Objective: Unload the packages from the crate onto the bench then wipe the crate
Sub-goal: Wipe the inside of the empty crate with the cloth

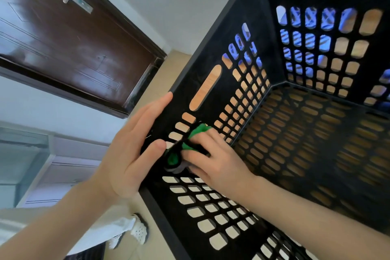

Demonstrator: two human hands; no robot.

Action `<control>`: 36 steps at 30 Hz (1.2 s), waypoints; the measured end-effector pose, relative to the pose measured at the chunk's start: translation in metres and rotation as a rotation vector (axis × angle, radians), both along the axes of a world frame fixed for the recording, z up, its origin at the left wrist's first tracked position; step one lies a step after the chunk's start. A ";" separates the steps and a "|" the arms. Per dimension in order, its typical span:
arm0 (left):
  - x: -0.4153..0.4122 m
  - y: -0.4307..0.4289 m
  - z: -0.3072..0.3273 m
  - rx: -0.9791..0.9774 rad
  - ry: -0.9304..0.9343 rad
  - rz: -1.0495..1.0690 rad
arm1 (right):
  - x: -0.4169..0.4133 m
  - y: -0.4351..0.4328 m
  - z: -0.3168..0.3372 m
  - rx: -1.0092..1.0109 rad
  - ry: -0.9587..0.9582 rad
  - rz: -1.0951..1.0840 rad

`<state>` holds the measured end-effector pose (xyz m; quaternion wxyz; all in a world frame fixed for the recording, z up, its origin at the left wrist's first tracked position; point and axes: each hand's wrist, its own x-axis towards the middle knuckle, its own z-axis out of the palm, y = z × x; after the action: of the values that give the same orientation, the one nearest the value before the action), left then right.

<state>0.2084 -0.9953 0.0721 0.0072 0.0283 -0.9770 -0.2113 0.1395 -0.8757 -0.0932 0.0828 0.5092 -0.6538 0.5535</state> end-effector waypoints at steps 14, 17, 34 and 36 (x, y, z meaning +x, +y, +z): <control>0.004 -0.003 -0.002 0.061 -0.014 0.038 | -0.013 0.027 -0.076 0.559 -0.082 0.126; 0.005 -0.007 -0.003 0.000 0.012 0.043 | -0.024 0.041 -0.053 0.640 -0.381 0.207; 0.006 -0.008 -0.007 0.040 0.007 0.076 | -0.076 0.132 0.077 0.774 -0.737 -0.166; 0.007 -0.007 -0.008 0.056 0.028 0.082 | -0.069 0.136 0.095 0.695 -0.884 -0.224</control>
<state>0.2149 -1.0019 0.0644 0.0285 0.0658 -0.9685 -0.2386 0.0706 -0.7395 0.0018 -0.3127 0.1543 -0.8198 0.4541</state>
